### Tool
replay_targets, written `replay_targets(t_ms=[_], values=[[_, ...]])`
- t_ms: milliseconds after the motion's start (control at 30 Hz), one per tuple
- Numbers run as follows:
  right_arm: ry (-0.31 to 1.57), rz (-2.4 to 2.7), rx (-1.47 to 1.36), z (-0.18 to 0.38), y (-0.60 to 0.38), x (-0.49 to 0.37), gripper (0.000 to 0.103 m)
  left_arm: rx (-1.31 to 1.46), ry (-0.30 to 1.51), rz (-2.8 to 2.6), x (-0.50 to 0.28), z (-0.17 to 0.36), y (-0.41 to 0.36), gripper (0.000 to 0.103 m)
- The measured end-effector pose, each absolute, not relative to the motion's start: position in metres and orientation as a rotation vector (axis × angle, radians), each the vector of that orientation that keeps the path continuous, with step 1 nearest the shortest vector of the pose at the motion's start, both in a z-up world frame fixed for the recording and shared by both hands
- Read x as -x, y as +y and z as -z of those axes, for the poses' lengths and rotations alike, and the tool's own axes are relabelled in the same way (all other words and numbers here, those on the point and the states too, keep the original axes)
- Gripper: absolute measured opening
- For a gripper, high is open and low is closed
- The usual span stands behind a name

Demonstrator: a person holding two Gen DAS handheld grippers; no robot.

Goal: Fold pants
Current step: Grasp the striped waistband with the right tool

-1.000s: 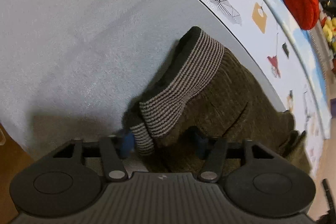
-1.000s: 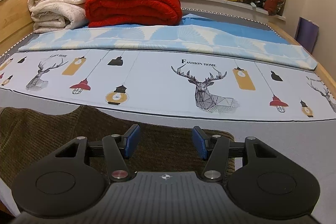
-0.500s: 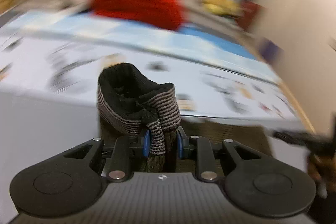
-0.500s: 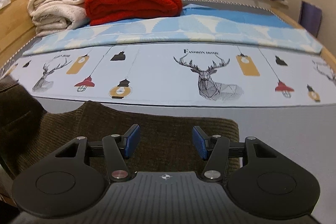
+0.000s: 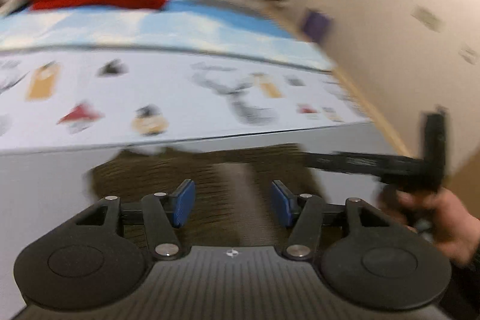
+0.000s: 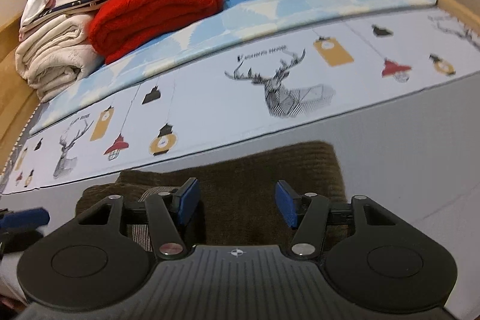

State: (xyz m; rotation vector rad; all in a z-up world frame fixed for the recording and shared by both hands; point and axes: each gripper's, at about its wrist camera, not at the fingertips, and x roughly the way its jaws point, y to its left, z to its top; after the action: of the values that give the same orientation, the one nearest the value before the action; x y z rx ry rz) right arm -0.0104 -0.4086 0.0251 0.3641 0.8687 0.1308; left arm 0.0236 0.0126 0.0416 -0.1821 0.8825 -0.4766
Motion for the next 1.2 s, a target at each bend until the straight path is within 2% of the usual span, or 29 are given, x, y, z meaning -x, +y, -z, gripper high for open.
replay_targets(t_ms=[167,333,500,733,867,900,933,967,1000,1033,1133,1200], values=[[0.973,-0.22,-0.425,-0.01,-0.394,-0.002,0.069,0.176,1.027,0.224,-0.044,-0.015,0.063,0.061],[1.056,-0.28,-0.459,0.002,-0.369,-0.015,0.075,0.217,1.03,0.143,-0.044,-0.023,0.113,0.061],[1.143,-0.276,-0.448,0.019,-0.349,-0.029,0.077,0.206,1.044,0.151,-0.045,-0.025,0.12,0.061],[1.235,-0.279,-0.372,0.041,-0.325,-0.043,0.094,0.122,1.036,0.185,-0.042,-0.021,0.112,0.061],[1.248,-0.294,-0.307,0.047,-0.313,-0.046,0.099,0.124,1.025,0.172,-0.042,-0.025,0.11,0.061],[1.24,-0.3,-0.29,0.046,-0.312,-0.046,0.098,0.127,1.021,0.169,-0.043,-0.026,0.11,0.061],[1.227,-0.313,-0.28,0.045,-0.31,-0.045,0.089,0.131,1.016,0.166,-0.043,-0.028,0.11,0.061],[1.208,-0.351,-0.285,0.042,-0.31,-0.043,0.078,0.135,1.011,0.165,-0.043,-0.029,0.11,0.061],[1.192,-0.376,-0.29,0.038,-0.309,-0.041,0.06,0.137,1.009,0.163,-0.044,-0.031,0.109,0.061],[1.166,-0.386,-0.268,0.033,-0.308,-0.036,0.052,0.137,1.007,0.159,-0.044,-0.031,0.108,0.061],[1.098,-0.425,-0.218,0.019,-0.308,-0.024,0.035,0.136,1.001,0.148,-0.045,-0.033,0.103,0.061],[1.024,-0.46,-0.255,0.002,-0.317,-0.015,0.028,0.138,0.996,0.142,-0.045,-0.033,0.1,0.061]])
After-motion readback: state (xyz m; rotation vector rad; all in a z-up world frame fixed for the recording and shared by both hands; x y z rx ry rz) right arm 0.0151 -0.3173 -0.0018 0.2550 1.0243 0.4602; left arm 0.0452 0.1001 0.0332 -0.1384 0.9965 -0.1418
